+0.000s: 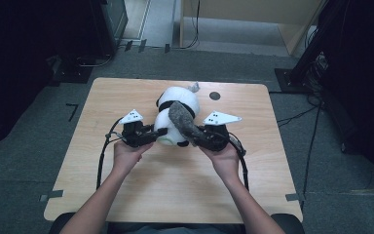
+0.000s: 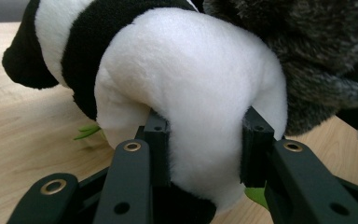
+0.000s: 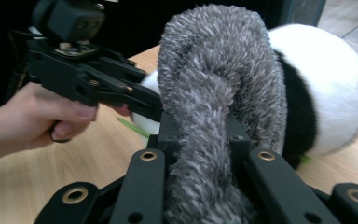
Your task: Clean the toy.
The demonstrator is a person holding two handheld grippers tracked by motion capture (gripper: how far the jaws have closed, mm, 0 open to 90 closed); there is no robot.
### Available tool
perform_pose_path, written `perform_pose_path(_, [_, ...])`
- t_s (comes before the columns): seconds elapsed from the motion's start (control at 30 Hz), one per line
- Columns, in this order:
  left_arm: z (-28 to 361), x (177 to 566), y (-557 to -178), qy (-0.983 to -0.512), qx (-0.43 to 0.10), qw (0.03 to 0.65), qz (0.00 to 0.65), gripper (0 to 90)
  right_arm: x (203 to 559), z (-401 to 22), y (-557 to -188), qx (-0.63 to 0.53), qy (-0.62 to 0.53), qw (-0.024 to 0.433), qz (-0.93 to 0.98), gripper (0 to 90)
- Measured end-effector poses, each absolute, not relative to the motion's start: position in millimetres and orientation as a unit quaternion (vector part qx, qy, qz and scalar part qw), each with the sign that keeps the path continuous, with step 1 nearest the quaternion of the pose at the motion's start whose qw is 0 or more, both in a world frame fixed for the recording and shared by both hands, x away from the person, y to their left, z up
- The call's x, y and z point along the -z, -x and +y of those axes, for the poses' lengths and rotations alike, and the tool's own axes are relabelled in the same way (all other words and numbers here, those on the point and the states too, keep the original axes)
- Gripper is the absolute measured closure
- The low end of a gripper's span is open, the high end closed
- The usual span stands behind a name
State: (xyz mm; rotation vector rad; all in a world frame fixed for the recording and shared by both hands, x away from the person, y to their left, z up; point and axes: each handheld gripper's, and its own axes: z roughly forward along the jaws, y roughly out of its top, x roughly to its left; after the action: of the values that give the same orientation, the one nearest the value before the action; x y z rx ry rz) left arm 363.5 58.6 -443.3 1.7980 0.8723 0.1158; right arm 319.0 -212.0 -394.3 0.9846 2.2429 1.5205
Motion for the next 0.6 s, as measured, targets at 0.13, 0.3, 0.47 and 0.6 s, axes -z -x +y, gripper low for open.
perform_pose_path(0.13, [53.7, 441.9, -360.7, -0.757, -0.052, 0.536, 0.371, 63.3, 401.4, -201.4, -316.2, -0.52, -0.326, 0.118, 0.781, 75.7])
perform_pose_path(0.3, [56.1, 441.1, -361.2, -0.747, -0.054, 0.541, 0.381, 63.3, 409.6, -188.1, -311.1, -0.5, -0.301, 0.121, 0.803, 75.8])
perform_pose_path(0.47, [60.1, 439.5, -361.6, -0.742, -0.054, 0.543, 0.389, 63.0, 424.8, -172.7, -306.5, -0.459, -0.268, 0.143, 0.835, 76.0])
perform_pose_path(0.6, [60.9, 440.3, -362.2, -0.739, -0.056, 0.54, 0.398, 62.3, 431.7, -172.2, -309.7, -0.457, -0.271, 0.134, 0.837, 76.0])
